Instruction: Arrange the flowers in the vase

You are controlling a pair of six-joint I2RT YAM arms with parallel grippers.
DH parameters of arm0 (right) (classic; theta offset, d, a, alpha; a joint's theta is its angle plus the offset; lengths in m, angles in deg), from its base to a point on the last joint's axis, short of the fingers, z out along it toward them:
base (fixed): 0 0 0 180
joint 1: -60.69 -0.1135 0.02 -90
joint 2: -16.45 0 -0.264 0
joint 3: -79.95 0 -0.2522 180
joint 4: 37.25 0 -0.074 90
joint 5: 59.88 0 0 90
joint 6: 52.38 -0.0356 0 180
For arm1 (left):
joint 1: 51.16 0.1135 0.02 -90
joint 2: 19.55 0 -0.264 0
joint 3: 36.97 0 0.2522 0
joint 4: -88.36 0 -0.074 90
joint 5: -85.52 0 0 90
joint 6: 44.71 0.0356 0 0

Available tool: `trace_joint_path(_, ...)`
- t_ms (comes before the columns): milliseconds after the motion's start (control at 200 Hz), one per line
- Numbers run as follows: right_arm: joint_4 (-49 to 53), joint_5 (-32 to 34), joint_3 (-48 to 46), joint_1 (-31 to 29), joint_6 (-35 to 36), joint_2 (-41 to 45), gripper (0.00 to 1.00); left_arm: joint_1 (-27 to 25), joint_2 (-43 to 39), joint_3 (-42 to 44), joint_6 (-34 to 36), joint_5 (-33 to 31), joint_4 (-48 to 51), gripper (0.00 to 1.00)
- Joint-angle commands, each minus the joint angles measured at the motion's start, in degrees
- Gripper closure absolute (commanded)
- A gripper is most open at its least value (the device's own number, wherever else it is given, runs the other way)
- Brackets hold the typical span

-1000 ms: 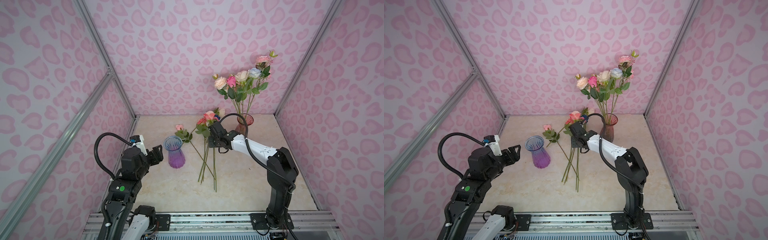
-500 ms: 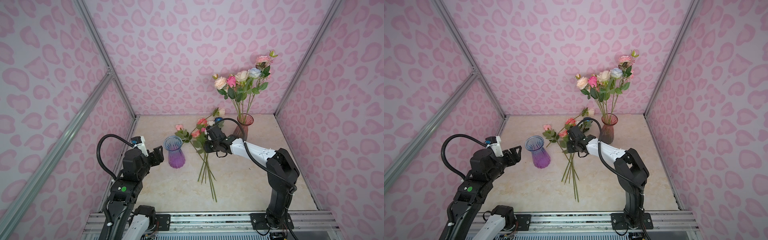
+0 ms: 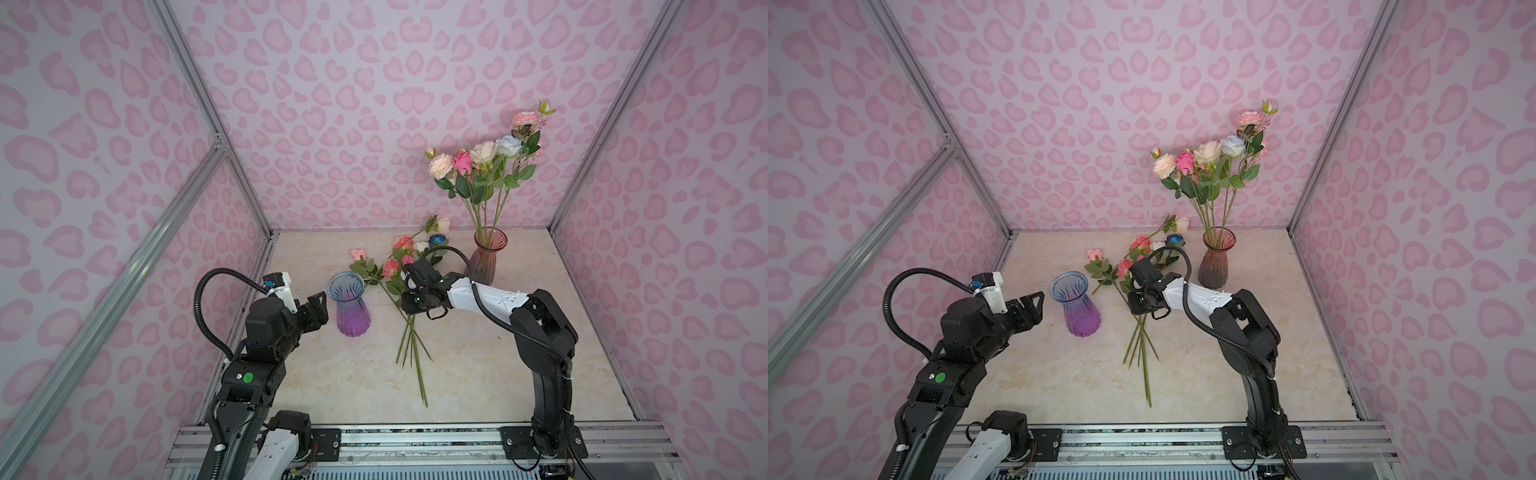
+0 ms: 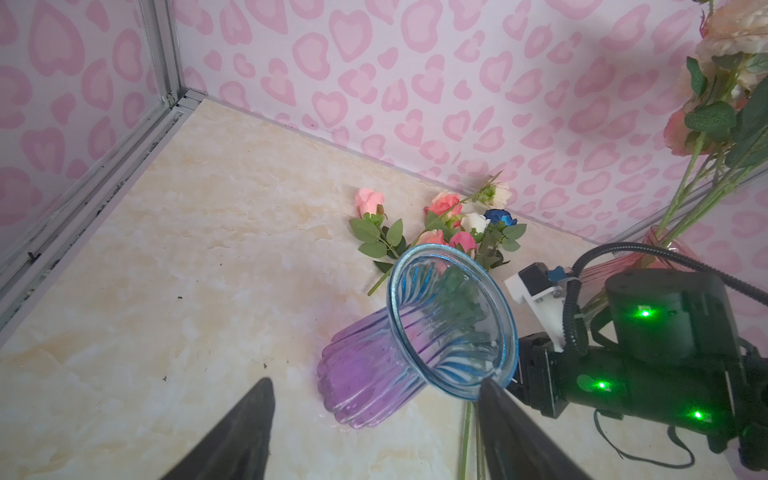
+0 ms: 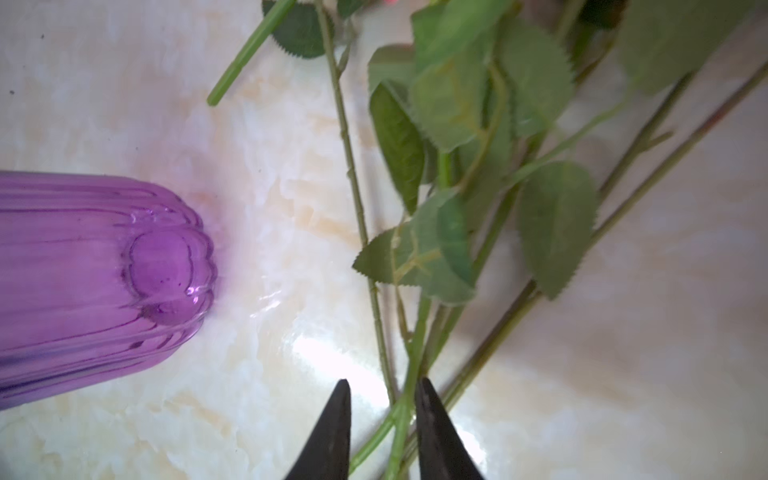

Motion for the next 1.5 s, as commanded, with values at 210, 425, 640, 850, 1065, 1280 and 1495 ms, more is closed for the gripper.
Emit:
trace_joint_path(210,-0.46,0.18,-1.27,-0.12,-1.92,-0.92,0.9,0.04,0.16,0.05,0.12,0.41,-1.84,0.22)
trace_joint_path(425,2.45,3.24,-0.38,-0.76,-0.97,-0.45,0.81,0.03,0.34,0.04,0.11,0.36,-1.77,0.22)
trace_joint_path(640,3.56,5.27,-1.7,-2.22,-1.07,-0.55,0.8,0.11,0.16,0.06,0.08,0.23,-1.77,0.22)
trace_joint_path(850,3.96,5.92,-1.51,-2.19,-1.23,-0.51,0.86,0.0,0.25,0.07,0.08,0.41,-1.85,0.22)
trace_joint_path(1065,4.8,6.31,-0.96,-2.18,-0.85,-1.37,0.83,0.06,0.3,0.06,0.26,0.32,-1.78,0.22)
trace_joint_path(1280,5.04,5.34,-0.16,-2.22,-0.77,-1.93,0.8,0.04,0.43,-0.15,0.3,0.33,-1.79,0.22)
trace_joint_path(1495,5.01,5.73,-0.63,-2.21,-0.51,-0.79,0.93,0.0,0.26,0.0,0.3,0.12,-1.81,0.22)
